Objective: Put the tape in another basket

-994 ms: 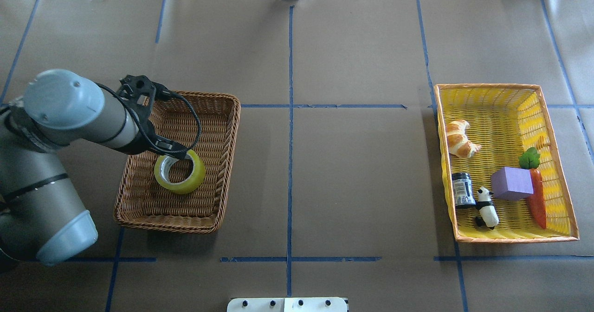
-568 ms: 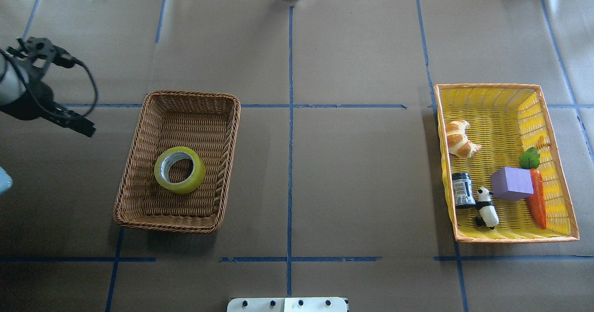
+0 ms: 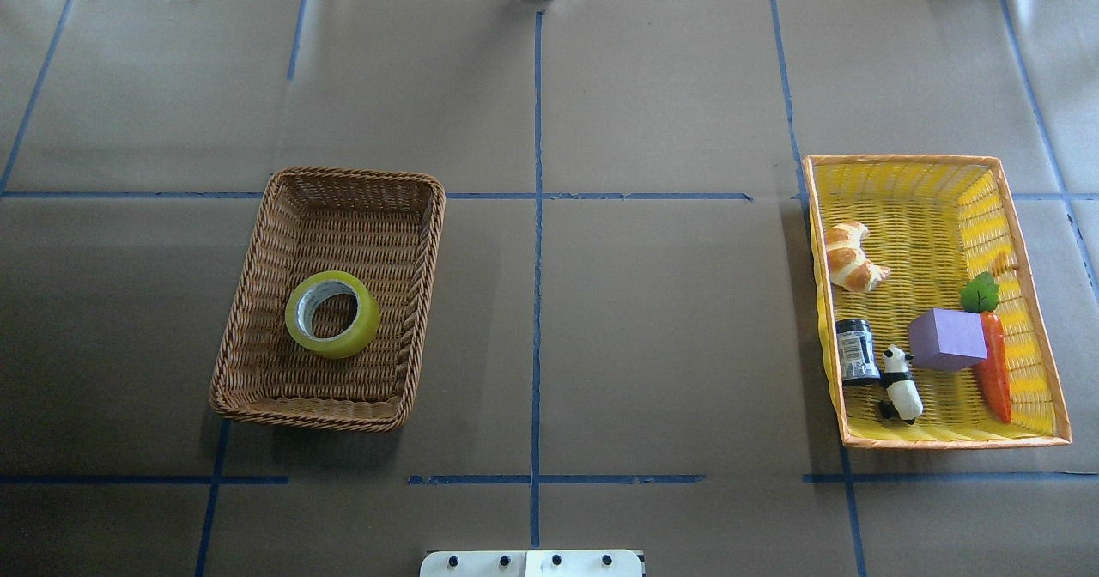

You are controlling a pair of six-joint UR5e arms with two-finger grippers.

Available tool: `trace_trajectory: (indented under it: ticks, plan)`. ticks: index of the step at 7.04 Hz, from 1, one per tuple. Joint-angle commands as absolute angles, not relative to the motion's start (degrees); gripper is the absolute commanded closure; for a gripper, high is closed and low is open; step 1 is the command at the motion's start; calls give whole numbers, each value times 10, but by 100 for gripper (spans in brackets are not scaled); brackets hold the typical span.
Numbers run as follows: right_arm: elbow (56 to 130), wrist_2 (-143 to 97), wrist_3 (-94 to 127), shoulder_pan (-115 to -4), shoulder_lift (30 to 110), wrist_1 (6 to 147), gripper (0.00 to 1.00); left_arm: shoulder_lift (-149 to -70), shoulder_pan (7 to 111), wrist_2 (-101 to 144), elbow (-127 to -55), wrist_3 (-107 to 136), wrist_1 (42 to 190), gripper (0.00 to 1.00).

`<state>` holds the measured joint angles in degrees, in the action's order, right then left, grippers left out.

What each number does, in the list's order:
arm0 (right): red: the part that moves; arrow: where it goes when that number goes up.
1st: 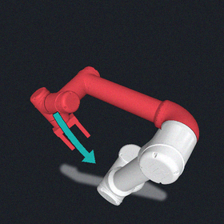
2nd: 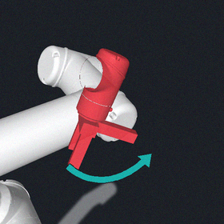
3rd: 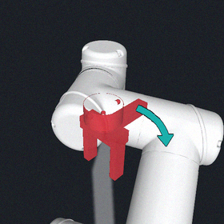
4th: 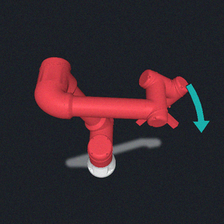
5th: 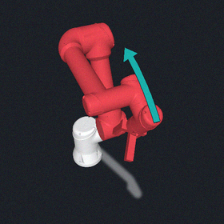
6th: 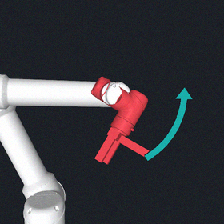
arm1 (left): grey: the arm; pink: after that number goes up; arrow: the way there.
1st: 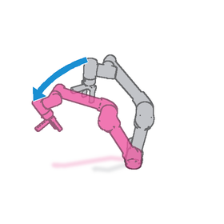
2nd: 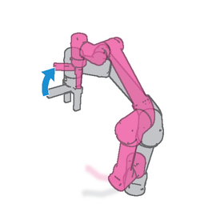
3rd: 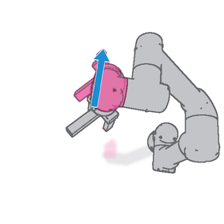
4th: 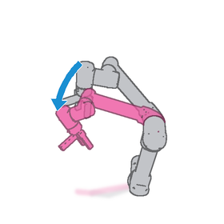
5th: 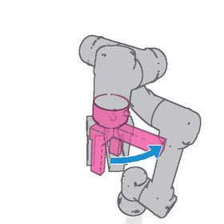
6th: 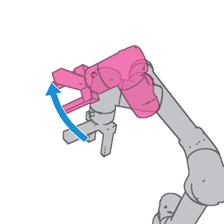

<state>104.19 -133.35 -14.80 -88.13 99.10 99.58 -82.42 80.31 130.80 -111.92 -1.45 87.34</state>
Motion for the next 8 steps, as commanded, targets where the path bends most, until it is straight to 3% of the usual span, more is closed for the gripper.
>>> trace_trajectory:
  ticks: [1,3,8]
  plan:
    - [1044,-1336,-130,-882,990,986,0,-786,874,1330,-1108,-97,832,0]
    - [1046,-1337,-131,-882,991,986,0,-744,887,1326,-1088,-93,838,0]
    - [1045,-1336,-130,-882,995,983,0,-760,886,1330,-1058,-93,838,0]
